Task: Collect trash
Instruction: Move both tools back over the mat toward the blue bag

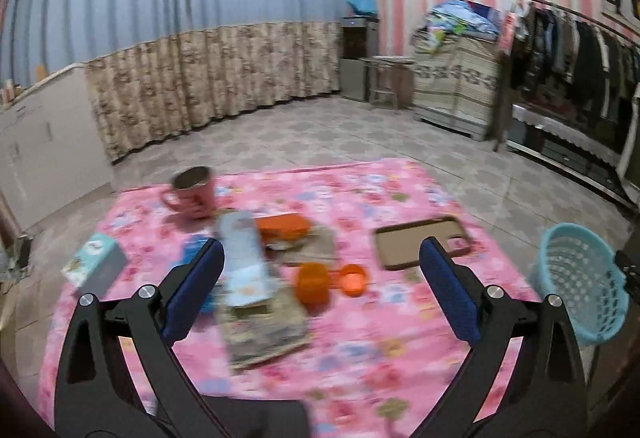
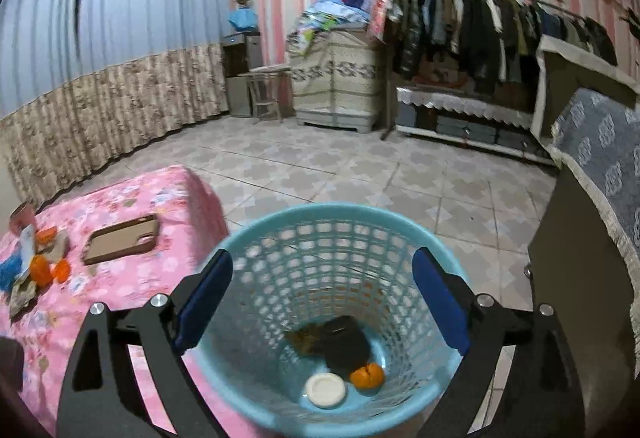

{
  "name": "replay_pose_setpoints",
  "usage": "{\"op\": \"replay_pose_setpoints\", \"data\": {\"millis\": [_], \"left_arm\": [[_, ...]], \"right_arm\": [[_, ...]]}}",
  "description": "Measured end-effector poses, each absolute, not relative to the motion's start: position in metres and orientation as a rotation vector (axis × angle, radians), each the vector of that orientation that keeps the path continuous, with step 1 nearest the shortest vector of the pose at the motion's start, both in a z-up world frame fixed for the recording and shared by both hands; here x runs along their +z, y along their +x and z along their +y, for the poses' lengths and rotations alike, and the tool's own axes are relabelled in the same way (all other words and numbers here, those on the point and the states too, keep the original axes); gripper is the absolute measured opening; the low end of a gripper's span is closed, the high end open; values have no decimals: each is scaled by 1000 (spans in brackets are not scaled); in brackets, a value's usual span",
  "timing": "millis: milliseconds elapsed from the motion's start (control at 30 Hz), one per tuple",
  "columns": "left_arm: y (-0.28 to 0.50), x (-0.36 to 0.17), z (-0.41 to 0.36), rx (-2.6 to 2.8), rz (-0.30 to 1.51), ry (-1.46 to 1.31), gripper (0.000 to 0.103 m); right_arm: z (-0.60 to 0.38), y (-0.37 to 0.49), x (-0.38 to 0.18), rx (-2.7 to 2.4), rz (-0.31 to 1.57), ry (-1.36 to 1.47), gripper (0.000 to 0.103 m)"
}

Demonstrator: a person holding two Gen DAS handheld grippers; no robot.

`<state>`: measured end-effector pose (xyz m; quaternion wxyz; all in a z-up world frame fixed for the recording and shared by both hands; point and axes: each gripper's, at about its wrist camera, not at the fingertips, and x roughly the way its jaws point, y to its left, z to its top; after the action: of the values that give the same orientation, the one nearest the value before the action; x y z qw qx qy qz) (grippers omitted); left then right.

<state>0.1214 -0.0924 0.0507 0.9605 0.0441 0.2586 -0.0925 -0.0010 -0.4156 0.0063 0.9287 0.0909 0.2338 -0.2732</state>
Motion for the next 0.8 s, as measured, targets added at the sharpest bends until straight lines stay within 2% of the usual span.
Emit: {"op": "replay_pose_setpoints", "data": {"millis": [400, 800], "left_arm": [[155, 38, 32, 3, 582, 8, 97], [200, 11, 41, -3, 663, -30, 97]], "right_arm": [[-312, 49, 34, -325, 470, 74, 92], [-242, 105, 36, -183, 507, 18, 92]]}}
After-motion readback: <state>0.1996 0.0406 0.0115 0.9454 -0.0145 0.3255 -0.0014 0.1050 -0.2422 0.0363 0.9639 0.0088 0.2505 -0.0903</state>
